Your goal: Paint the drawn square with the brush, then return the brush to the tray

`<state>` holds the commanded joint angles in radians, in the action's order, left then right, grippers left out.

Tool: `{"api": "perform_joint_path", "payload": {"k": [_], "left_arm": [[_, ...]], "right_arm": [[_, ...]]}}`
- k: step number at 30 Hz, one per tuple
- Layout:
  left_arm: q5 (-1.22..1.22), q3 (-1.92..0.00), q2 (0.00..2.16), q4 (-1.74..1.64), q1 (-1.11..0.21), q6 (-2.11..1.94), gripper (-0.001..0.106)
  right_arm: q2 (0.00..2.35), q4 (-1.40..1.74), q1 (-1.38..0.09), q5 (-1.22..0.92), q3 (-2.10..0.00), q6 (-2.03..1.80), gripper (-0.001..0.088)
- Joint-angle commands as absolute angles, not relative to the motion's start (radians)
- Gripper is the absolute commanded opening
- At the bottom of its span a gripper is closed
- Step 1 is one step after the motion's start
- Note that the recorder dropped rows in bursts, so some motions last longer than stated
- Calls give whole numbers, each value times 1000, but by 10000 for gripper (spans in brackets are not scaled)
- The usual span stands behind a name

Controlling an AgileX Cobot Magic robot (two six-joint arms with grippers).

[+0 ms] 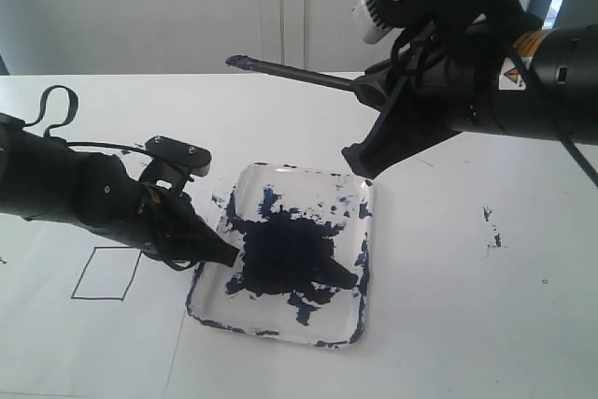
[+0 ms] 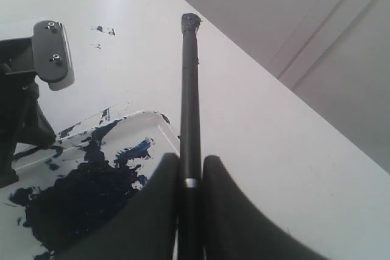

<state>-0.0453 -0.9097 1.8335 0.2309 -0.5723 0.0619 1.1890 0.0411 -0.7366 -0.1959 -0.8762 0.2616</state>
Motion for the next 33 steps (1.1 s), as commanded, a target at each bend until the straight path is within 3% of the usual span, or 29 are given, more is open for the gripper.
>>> {"api": "perform_joint_path", "payload": {"k": [8, 20, 33], "left_arm": [[-41, -910, 1751, 221, -556, 133, 0], [-87, -910, 1757, 221, -271, 131, 0], [-60, -945, 1869, 221, -251, 131, 0]], "right_arm": [[1189, 41, -737, -200, -876, 262, 0], [1189, 41, -737, -218, -876, 259, 0], [1189, 41, -737, -216, -876, 259, 0]]}}
